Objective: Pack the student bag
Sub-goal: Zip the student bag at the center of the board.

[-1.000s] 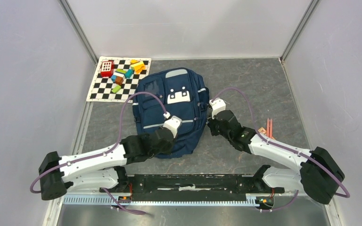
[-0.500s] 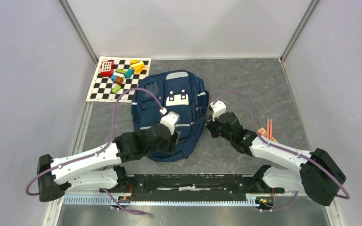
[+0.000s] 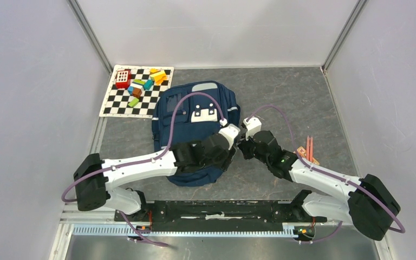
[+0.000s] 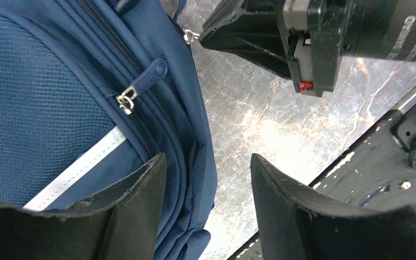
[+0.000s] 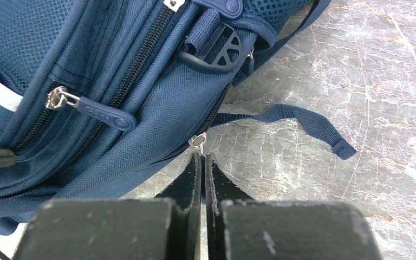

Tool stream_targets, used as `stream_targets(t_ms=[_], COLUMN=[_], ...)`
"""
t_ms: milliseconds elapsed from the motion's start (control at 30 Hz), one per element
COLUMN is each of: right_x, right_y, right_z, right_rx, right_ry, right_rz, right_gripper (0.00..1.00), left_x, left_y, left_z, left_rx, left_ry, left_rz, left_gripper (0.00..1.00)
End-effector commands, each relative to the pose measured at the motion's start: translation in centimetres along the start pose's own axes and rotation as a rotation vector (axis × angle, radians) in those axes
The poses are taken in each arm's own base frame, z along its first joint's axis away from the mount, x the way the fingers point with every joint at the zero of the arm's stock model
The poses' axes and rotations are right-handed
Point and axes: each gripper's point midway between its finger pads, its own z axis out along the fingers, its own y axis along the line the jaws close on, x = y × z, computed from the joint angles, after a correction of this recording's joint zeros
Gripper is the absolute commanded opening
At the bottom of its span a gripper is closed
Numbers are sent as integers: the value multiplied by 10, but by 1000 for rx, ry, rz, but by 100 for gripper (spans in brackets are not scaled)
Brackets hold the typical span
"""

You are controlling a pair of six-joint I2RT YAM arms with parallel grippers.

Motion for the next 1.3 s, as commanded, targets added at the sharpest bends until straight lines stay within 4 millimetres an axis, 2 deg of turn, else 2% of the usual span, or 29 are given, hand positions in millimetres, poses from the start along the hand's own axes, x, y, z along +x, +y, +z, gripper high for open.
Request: stream_targets(t_ms=[0,100,333,400,467,567,767,1033,1133,1267], right_x=[-18,-18,-18,-20,-25,-30,-28,-38,-44,-50], right_y=[-9,-8,-7,-11,-17,-29,-44,-49,-53,-50], right_z=[-3,-1,2,2,1,0,6,19,22,21], right_rx=[46,42,40,63,100,159,240,282,315,294], right_ry=[-65,-67,-61,-65,-74,-78,-91,-191,-202,-212], right_rz=[13,22,24,18,-1,-49,-92,-65,-64,-65], right_gripper=[0,0,0,0,0,0,0,0,0,0], left_x=[-7,4,20,25,30,37,46,63,71,76], left_y=[3,6,-1,1,8,12,9,14,16,19], left_z=[5,10,20,23,22,17,0,-27,-34,-40], left_rx=[-61,-120,-189,-204,-237,-235,-147,-71,-57,-57], left_ry=[-47,-40,-42,-33,-19,-12,-22,5,32,40], left_rz=[88,156,249,254,258,254,208,181,178,154], left_gripper=[62,53,49,36,18,2,2,2,2,2])
